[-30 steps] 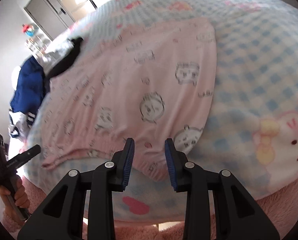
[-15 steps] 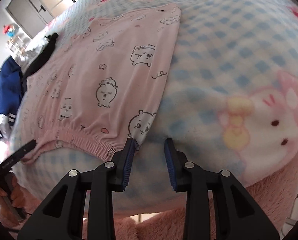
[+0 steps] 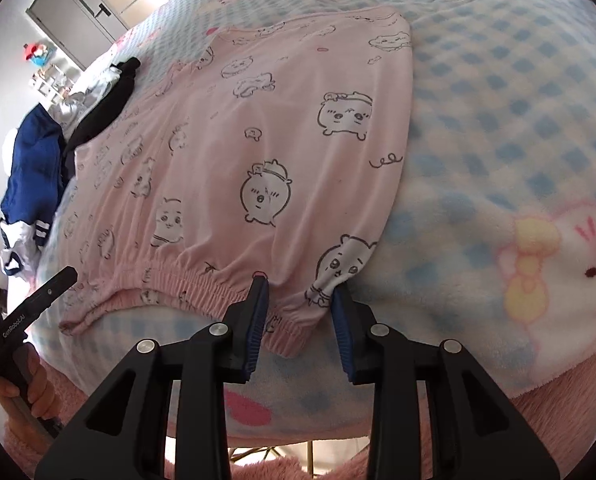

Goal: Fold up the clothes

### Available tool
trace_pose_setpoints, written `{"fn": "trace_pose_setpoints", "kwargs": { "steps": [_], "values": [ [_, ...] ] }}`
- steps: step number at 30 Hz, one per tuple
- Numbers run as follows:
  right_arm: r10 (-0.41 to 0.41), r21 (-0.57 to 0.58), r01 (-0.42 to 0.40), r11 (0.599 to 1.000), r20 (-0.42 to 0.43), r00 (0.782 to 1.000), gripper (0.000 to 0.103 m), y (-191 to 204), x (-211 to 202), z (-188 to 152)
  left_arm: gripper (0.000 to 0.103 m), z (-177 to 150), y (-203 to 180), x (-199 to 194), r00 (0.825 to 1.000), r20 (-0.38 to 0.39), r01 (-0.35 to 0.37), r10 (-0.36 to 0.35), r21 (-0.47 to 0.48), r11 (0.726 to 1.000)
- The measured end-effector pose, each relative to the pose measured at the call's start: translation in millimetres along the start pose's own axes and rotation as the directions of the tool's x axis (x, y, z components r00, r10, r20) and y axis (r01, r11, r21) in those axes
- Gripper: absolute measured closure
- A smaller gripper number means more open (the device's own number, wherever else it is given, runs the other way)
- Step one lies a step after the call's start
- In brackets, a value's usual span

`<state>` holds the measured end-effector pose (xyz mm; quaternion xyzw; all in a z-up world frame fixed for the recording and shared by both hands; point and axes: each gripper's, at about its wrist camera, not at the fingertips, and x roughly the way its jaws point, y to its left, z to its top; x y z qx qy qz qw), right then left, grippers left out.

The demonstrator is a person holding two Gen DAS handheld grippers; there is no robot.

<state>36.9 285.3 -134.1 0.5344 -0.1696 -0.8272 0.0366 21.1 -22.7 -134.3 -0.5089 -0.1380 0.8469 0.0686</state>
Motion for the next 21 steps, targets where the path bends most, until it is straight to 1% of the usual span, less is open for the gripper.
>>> {"fn": "trace_pose_setpoints", "kwargs": {
  "steps": [1, 3, 6, 9, 10, 11, 12, 13, 14, 15, 16, 17, 18, 19, 21],
  "values": [
    [0.000, -0.002, 0.000, 1.000, 0.005, 1.000, 0.071, 0.4, -1.3, -0.5, 0.062, -5.3, 2.8, 1.4, 1.000, -0.014, -0.008, 0.007, -0.010, 1.000],
    [0.000, -0.007, 0.000, 1.000, 0.015, 1.000, 0.071, 1.3, -3.8, -1.4, 0.062, -18.3, 7.0, -6.7, 1.000, -0.004, -0.016, 0.016, -0.019, 1.000],
    [-0.001, -0.015, 0.001, 1.000, 0.030, 1.000, 0.071, 2.7, -7.6, -2.8, 0.062, -28.5, 10.8, -25.6, 0.998, 0.060, 0.003, -0.002, -0.023, 1.000],
    [0.003, -0.018, -0.003, 1.000, 0.043, 0.999, 0.071, 4.0, -10.7, -3.5, 0.062, -24.8, 11.7, -41.5, 0.995, 0.101, 0.007, -0.003, -0.043, 0.999],
    [0.025, 0.001, -0.025, 1.000, 0.040, 0.999, 0.071, 4.7, -8.5, -0.1, 0.062, -23.0, 10.2, -45.9, 0.993, 0.117, 0.022, -0.017, -0.047, 0.999],
    [0.040, 0.016, -0.041, 0.999, 0.035, 0.999, 0.071, 5.7, -5.8, 2.8, 0.061, -22.5, 9.8, -48.5, 0.992, 0.122, 0.034, -0.028, -0.052, 0.998],
    [0.028, 0.013, -0.028, 1.000, 0.023, 0.999, 0.071, 8.2, -1.4, 3.5, 0.060, -21.5, 8.7, -47.0, 0.993, 0.117, 0.033, -0.026, -0.053, 0.998],
    [0.011, 0.007, -0.011, 1.000, 0.012, 1.000, 0.071, 10.8, 2.7, 3.3, 0.060, -23.3, 9.0, -42.9, 0.995, 0.097, 0.007, -0.002, -0.052, 0.999],
    [-0.024, -0.010, 0.024, 1.000, 0.008, 1.000, 0.071, 13.0, 4.7, -0.5, 0.060, -24.8, 9.1, -38.0, 0.997, 0.074, -0.024, 0.027, -0.051, 0.998],
    [-0.040, -0.011, 0.040, 0.999, 0.008, 0.999, 0.071, 10.9, 4.0, -5.1, 0.060, -26.0, 9.7, -30.7, 0.996, 0.036, -0.077, 0.079, -0.052, 0.996],
    [-0.056, -0.012, 0.056, 0.998, 0.007, 0.998, 0.071, 8.7, 3.2, -9.7, 0.058, -29.6, 12.8, -24.7, 0.991, -0.011, -0.137, 0.136, -0.059, 0.989],
    [-0.072, -0.013, 0.072, 0.997, 0.007, 0.997, 0.071, 6.6, 2.5, -14.3, 0.058, -33.1, 15.5, -21.3, 0.984, -0.045, -0.177, 0.174, -0.067, 0.982],
    [-0.085, -0.012, 0.085, 0.996, 0.008, 0.996, 0.071, 4.2, 1.0, -18.3, 0.058, -35.4, 16.1, -27.5, 0.988, -0.032, -0.156, 0.154, -0.086, 0.984],
    [-0.083, -0.007, 0.083, 0.996, 0.018, 0.996, 0.071, 0.8, -3.7, -19.5, 0.060, -34.7, 13.1, -34.5, 0.989, -0.010, -0.150, 0.149, -0.084, 0.985],
    [-0.069, 0.004, 0.069, 0.998, 0.048, 0.996, 0.070, -3.9, -14.0, -18.9, 0.062, -30.2, 6.6, -48.1, 0.990, 0.057, -0.128, 0.132, -0.069, 0.989]
  ]
}}
